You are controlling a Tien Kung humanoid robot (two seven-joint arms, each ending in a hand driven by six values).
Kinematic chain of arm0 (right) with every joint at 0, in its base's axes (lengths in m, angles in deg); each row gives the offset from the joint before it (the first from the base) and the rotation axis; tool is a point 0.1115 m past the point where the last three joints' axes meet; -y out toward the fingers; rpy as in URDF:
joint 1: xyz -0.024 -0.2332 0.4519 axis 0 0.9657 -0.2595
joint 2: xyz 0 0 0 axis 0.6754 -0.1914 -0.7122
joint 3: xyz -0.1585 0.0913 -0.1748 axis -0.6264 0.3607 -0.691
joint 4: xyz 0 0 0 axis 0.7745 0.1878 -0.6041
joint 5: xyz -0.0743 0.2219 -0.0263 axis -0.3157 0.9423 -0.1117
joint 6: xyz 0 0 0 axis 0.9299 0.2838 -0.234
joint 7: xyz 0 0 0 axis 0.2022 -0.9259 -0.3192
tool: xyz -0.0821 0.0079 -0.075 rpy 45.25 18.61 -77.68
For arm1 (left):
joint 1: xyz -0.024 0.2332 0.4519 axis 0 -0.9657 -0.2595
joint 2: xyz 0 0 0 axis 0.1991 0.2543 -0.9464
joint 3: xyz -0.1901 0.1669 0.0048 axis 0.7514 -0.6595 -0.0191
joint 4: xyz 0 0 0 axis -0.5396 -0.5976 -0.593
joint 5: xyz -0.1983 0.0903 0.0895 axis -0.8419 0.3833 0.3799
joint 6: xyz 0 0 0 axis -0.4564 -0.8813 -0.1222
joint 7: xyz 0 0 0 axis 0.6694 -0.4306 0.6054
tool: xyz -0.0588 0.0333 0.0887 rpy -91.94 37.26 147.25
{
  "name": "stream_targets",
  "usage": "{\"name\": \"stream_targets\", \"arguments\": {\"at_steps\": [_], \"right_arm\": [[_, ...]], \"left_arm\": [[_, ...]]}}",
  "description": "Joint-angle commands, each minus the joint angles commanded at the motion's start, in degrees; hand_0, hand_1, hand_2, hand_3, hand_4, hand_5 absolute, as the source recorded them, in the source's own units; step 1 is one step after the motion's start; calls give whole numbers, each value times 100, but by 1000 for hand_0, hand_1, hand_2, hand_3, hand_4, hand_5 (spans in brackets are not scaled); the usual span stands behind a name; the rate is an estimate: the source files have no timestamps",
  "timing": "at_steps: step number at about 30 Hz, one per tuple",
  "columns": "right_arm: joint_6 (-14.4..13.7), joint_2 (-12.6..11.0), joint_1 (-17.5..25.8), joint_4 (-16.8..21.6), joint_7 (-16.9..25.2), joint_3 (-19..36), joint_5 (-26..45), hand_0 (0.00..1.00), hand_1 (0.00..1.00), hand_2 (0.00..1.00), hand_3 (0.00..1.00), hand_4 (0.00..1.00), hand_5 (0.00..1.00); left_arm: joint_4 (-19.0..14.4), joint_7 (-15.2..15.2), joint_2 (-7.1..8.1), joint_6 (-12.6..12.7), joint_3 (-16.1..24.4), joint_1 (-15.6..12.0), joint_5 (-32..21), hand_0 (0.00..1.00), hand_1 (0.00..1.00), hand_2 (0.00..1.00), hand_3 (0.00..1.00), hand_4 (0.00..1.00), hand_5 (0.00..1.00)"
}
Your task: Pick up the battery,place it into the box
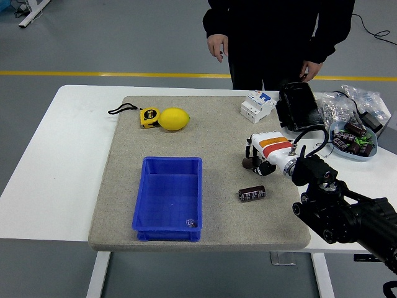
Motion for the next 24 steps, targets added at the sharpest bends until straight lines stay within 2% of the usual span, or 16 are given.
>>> {"name": "stream_targets", "arguments": {"at_steps": [24], "right_arm": [[-17,-80,-81,233,17,48,19,122,251,371,417,889,2]], "left_arm": [[0,-4,19,6,62,-4,50,754,703,728,627,702,613]]}}
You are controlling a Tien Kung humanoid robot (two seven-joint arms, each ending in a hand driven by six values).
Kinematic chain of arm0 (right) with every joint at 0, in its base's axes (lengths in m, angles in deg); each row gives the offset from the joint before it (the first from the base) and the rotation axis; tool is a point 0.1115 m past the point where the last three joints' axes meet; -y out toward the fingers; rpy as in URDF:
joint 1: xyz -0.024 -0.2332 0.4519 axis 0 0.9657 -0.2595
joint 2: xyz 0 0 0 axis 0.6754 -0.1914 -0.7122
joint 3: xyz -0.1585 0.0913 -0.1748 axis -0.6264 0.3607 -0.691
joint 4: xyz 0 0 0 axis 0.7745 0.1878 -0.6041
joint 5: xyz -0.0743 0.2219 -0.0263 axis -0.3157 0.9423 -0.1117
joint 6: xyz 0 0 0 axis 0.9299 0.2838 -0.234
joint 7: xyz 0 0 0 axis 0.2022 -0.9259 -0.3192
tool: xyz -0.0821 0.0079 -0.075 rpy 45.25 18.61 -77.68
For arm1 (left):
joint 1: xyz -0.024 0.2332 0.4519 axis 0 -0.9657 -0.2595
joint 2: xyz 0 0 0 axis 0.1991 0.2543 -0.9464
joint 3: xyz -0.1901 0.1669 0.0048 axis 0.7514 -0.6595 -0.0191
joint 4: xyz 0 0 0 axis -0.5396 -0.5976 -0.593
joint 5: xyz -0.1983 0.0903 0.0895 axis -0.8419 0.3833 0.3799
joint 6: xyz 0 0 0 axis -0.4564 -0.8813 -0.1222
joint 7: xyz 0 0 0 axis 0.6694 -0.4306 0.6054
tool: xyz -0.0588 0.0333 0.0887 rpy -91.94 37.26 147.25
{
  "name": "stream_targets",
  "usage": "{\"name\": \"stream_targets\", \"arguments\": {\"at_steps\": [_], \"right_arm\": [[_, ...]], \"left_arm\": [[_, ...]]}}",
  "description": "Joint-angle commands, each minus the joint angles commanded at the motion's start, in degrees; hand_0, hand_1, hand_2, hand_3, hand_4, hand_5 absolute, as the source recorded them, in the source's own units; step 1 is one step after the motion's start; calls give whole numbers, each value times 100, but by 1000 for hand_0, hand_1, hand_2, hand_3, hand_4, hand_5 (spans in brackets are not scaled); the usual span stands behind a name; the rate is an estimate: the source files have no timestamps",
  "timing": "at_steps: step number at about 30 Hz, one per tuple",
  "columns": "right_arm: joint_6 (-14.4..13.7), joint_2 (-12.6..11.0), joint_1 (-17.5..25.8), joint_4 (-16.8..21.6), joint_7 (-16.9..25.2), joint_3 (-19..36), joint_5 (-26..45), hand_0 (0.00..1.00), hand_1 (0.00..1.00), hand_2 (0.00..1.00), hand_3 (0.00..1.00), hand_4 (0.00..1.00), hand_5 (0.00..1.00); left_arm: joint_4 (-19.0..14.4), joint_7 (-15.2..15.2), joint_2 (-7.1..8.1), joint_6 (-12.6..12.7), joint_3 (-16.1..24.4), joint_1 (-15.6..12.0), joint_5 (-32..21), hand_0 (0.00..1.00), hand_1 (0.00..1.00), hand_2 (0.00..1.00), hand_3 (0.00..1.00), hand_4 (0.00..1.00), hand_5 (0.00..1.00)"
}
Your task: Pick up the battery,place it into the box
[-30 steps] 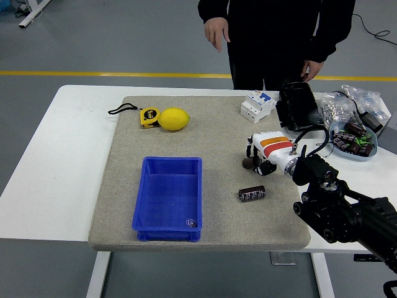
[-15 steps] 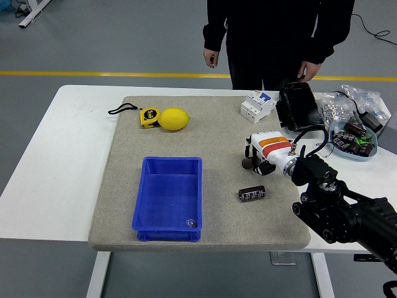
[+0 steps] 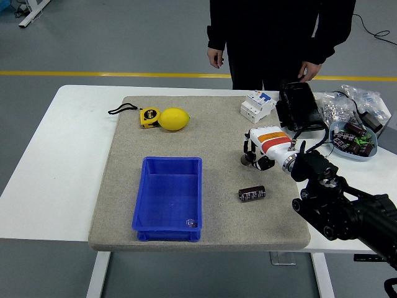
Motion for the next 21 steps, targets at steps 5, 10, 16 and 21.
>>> {"name": "stream_targets", "arguments": {"at_steps": [5,10,16,21], "right_arm": [[-3,-23,-33,92,0,25,-27,122,249,370,417,884,2],[4,-38,-67,188,-8,58,-51,120,246,370,417,878,2],[18,-68,-113,534,-42,108,-122,120,243,370,416,873,2],[4,-103,-154,979,-97,132,-147,117,243,368,415,871,2]], "left_arm": [[0,-3,8,-1,17,-9,18,755,703,728,626,702,613],[0,-8,14,1,55,-20,58,754,703,728,626,702,613],[0,-7,22,5,83,-33,78,755,703,728,626,702,613],[0,-10,27,5,114,-46,113,755,702,727,626,702,613]]}}
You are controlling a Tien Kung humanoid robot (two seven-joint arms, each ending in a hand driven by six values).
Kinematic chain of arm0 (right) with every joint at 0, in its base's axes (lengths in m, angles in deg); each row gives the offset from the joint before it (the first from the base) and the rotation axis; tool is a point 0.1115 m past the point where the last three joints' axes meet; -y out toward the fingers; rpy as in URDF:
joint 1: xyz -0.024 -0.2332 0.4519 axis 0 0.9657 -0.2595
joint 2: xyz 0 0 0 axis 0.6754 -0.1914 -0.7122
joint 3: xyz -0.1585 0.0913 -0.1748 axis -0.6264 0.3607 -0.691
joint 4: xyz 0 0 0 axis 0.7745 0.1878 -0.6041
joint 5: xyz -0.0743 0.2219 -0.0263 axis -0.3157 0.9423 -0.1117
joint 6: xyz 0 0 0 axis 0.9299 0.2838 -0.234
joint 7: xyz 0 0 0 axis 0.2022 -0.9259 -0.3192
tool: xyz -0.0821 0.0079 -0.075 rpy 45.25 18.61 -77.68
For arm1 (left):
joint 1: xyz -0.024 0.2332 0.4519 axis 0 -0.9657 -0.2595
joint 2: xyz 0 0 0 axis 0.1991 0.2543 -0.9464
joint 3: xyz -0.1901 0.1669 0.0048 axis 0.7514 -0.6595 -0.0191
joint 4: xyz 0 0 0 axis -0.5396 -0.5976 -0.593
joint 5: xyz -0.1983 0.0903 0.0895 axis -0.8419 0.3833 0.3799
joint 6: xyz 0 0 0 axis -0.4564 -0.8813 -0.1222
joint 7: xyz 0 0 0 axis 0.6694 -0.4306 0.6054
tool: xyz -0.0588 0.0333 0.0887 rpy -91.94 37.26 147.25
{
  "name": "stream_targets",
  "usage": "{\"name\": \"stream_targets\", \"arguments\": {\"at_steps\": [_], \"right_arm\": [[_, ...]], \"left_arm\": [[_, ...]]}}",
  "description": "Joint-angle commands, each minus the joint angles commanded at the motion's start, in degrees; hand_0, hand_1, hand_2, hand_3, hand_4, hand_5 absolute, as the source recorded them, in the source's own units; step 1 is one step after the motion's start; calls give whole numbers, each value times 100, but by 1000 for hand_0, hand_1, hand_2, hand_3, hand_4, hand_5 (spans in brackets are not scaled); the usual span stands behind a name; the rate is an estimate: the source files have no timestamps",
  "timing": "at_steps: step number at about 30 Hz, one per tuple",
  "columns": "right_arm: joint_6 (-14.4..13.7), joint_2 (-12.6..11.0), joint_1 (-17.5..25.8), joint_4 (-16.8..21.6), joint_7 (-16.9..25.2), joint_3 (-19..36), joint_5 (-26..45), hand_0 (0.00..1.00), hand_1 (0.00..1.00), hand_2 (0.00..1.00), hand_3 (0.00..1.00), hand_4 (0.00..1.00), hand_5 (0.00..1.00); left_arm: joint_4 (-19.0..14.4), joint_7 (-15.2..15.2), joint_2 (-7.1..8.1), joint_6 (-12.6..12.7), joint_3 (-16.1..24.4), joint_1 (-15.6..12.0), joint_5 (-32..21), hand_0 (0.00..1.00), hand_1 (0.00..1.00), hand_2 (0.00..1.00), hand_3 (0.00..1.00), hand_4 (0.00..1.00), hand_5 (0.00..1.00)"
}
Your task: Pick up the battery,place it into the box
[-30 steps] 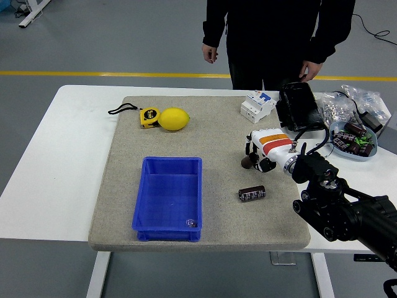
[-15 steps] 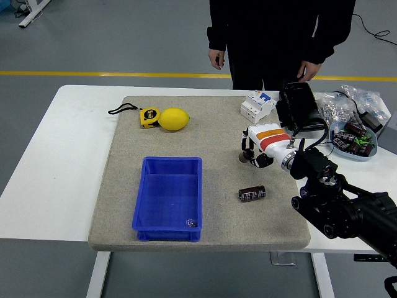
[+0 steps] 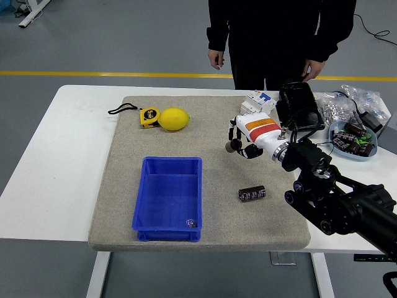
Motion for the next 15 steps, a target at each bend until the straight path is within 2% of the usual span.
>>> {"name": "stream_targets", "arguments": {"at_steps": [8,15], "right_arm": [[18,-15,-22,829,-178,-101,37,116,241,368,415,870,2],[111,37,-24,1392,-342,-336,76,116,239,367,415,870,2]], "left_arm": [[0,-4,8,0,42,-19,46,754,703,728,626,702,613],[0,-12,20,3,107,-45,128,755,702,726,627,702,614]]}}
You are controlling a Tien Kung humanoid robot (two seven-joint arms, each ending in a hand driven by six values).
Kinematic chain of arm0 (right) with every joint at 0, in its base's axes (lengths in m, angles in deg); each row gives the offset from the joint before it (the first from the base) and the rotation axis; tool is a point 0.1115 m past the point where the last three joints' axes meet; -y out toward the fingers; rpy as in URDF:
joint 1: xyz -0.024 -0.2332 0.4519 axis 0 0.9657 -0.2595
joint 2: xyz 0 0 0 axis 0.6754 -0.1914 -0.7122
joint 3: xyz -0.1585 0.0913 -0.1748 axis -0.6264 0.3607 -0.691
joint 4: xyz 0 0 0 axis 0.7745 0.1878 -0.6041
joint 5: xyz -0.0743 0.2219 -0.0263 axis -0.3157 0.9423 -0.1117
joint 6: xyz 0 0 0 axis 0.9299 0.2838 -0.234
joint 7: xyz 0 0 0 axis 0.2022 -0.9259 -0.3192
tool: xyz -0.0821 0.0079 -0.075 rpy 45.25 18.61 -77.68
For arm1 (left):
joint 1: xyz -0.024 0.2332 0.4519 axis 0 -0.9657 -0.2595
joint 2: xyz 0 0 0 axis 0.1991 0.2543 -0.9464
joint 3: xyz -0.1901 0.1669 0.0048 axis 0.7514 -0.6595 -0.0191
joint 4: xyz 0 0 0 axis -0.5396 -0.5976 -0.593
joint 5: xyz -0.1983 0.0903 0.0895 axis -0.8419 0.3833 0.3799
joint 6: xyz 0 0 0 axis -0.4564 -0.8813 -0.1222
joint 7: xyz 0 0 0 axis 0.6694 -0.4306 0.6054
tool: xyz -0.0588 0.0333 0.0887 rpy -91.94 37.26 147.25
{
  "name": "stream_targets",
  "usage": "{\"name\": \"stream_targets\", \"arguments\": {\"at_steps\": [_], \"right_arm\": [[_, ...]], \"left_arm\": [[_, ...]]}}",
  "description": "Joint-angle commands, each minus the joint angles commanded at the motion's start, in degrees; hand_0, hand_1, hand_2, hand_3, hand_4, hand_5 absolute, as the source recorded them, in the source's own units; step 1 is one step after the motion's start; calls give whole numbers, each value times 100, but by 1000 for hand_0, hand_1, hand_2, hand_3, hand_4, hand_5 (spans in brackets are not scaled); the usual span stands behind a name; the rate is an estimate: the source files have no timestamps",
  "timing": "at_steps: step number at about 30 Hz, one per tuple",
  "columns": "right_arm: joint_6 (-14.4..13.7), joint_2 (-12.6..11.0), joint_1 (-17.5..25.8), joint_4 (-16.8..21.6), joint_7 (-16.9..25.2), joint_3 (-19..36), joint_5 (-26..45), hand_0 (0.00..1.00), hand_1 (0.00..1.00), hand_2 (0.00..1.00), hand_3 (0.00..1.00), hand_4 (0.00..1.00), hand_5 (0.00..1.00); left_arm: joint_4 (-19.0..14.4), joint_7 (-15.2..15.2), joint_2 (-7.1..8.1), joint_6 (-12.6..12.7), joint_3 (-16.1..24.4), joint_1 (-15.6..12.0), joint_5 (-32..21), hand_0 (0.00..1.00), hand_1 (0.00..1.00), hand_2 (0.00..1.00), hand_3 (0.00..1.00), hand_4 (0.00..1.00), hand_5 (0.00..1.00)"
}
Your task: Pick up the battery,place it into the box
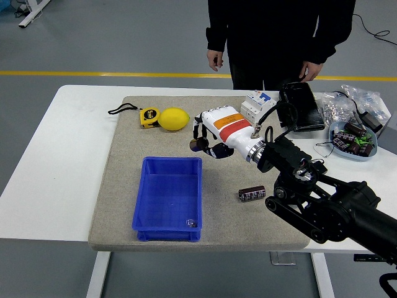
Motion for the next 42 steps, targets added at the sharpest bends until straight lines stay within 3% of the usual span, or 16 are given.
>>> {"name": "stream_targets", "arguments": {"at_steps": [14,15,20,21,26,27,38,42], "right_arm": [[354,199,-110,378,-173,-590,73,127,254,387,435,882,2],[389,203,-112,373,-186,-602,73,163,327,461,505,766,108],[610,176,-99,333,-258,-619,142,163,327,461,505,766,108],[650,166,-97,326,-271,-617,150,190,335,490,739,903,215],[748,165,-110,304,-290,-607,107,190,335,490,739,903,215],[747,167,-112,301,-290,-603,106,205,338,517,855,973,260],[840,126,-121,301,-303,-469,68,207,337,518,855,977,266],[998,-78,-115,462,-297,-279,27,206,338,523,835,975,266]], "left_arm": [[0,-20,20,-2,81,-28,128,755,702,727,627,702,614],[0,-19,21,-2,80,-29,126,755,702,727,627,702,614],[0,-18,27,-3,71,-20,117,755,702,727,627,702,614],[0,-16,27,-2,69,-16,110,755,701,727,627,703,615],[0,-18,25,-2,74,4,113,755,701,727,627,703,615],[0,-17,24,-1,70,6,108,755,701,726,628,703,616],[0,3,25,17,26,17,8,755,701,726,627,703,615],[0,2,27,14,17,14,1,755,700,726,627,703,616]]}}
